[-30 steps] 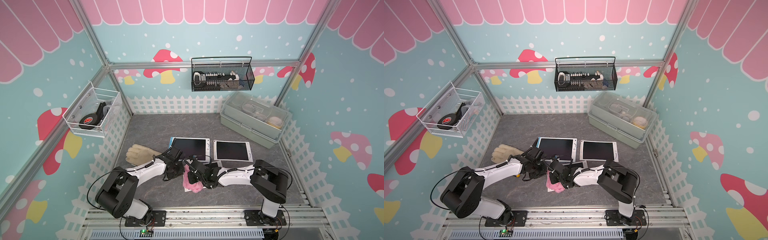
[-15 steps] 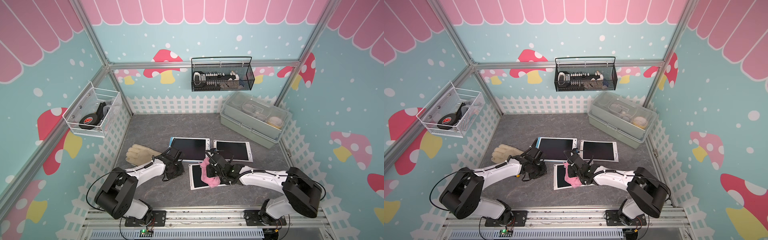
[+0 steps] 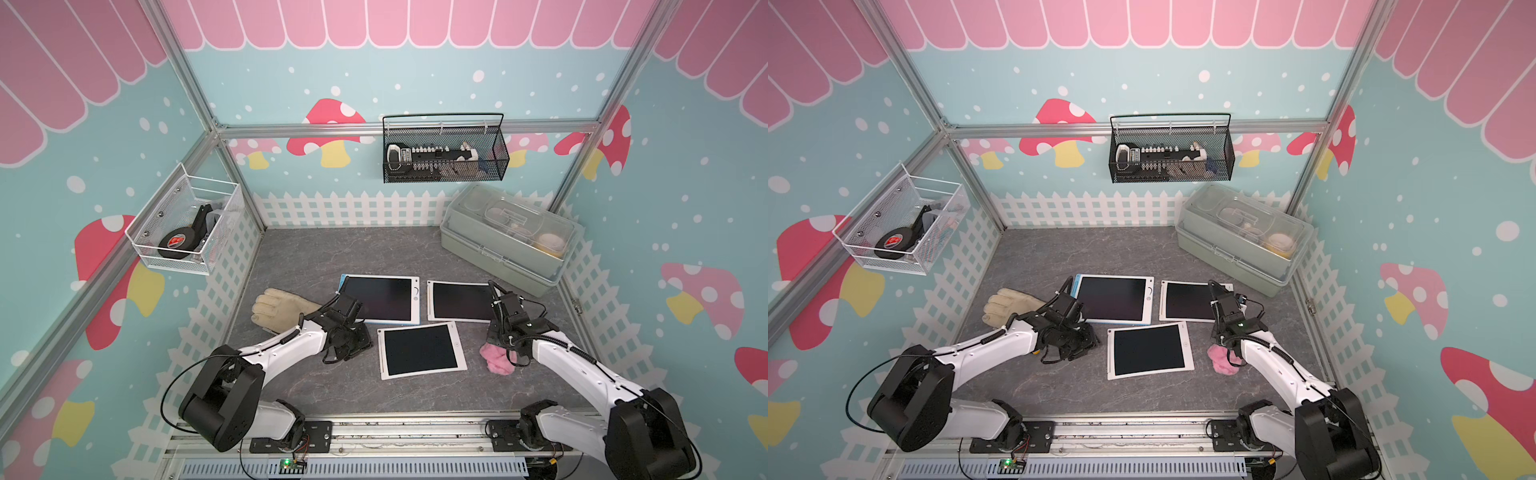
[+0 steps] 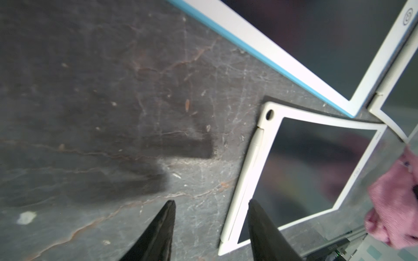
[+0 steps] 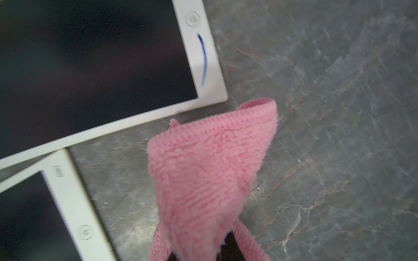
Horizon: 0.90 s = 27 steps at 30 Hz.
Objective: Wipe the drawing tablet
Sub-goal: Place the cleaning item at the center of the board, then adjust the drawing tablet at the center of the board.
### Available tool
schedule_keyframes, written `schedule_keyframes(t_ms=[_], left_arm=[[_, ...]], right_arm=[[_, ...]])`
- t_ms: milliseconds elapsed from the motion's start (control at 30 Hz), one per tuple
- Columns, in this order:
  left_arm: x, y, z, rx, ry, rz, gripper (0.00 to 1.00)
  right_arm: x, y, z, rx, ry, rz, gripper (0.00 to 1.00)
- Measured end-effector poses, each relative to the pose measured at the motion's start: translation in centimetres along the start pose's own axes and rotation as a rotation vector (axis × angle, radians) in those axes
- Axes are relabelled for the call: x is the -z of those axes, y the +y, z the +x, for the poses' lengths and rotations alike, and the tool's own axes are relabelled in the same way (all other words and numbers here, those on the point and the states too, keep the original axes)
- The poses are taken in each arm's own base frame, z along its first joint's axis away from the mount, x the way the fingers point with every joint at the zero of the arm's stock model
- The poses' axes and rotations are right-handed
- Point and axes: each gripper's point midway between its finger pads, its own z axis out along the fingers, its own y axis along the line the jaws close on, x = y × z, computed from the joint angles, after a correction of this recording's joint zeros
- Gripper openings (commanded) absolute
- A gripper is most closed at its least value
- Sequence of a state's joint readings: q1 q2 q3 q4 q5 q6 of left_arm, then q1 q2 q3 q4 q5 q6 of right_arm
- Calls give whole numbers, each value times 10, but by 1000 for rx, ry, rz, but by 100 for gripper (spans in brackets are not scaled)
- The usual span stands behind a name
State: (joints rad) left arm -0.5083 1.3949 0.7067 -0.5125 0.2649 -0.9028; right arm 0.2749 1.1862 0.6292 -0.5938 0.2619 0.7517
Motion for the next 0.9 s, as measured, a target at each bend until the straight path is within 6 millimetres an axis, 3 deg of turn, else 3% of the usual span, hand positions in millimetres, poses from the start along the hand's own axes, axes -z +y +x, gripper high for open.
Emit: schedule_keyframes(t_ms=[167,233,333,500,633,733,800,900], left_arm=[[-5,-3,6,13,24,44,45],[-8,-3,9,23,34,58,43],[-13,1,14,36,47,72,41],[-15,0,15,51,51,96,41],[-12,0,12,62,41,117,40],[-13,2,9,84,37,138,37],[-14,3,8,104,42,154,35],[-16,0,7,121,47,189,35]], right_arm=[[-16,-17,15,-37,121,44,58],[-12,-19,15,-46,134,52,65],[6,-16,1,-58,103,30,69],[60,-8,-46,-81,-77,-55,70],[86,17,-66,-34,-153,-208,71],[74,50,-55,25,-86,-370,70],[54,71,-35,56,11,-467,70],[29,86,1,77,170,-549,70]])
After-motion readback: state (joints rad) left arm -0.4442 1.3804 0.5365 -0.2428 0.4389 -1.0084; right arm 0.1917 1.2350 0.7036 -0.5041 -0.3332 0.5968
